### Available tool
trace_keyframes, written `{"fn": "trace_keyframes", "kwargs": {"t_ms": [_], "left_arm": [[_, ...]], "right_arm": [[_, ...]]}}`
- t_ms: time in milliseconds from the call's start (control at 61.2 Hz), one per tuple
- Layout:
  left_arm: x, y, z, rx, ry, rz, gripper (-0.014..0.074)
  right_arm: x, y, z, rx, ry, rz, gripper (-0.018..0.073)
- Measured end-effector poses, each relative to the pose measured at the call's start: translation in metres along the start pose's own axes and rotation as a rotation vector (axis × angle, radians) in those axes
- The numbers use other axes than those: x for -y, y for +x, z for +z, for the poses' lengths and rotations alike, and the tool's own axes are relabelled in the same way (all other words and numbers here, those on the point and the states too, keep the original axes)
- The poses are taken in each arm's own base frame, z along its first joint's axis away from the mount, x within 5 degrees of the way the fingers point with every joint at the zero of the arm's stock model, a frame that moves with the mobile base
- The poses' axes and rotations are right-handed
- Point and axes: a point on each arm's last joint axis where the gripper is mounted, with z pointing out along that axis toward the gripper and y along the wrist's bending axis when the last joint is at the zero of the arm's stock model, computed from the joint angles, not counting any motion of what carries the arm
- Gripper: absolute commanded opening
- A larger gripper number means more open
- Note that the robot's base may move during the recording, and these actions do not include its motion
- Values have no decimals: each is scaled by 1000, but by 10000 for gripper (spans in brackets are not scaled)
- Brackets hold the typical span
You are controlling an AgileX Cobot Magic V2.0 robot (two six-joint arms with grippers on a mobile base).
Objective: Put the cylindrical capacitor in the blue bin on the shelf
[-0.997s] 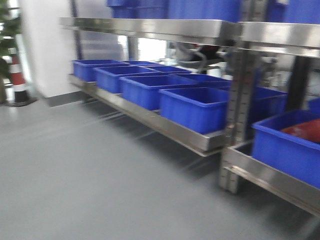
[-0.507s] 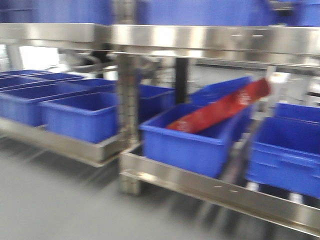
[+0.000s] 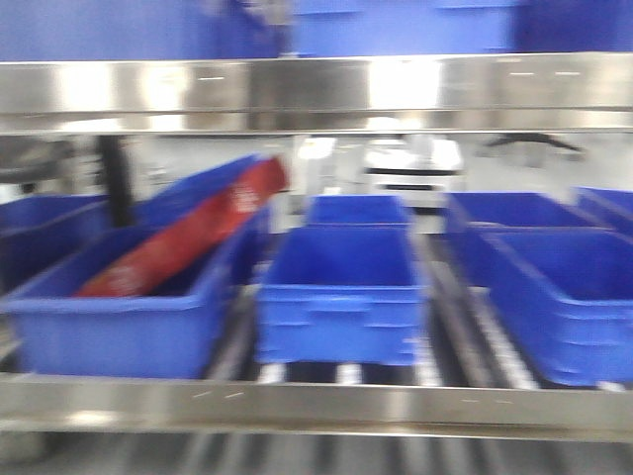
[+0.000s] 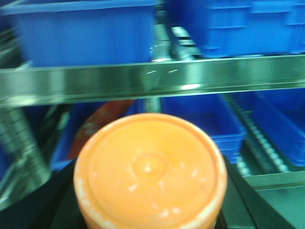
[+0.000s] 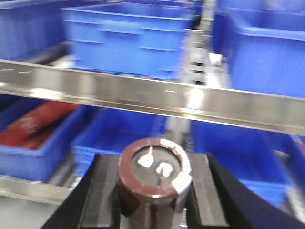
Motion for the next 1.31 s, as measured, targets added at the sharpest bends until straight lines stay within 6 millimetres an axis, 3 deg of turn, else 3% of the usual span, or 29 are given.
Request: {"fn": "trace_keyframes", "kwargs": {"t_ms": [1308], "left_arm": [[0, 0, 0, 0, 0, 0, -111]], "right_arm": [[0, 0, 0, 0, 0, 0, -162]]}}
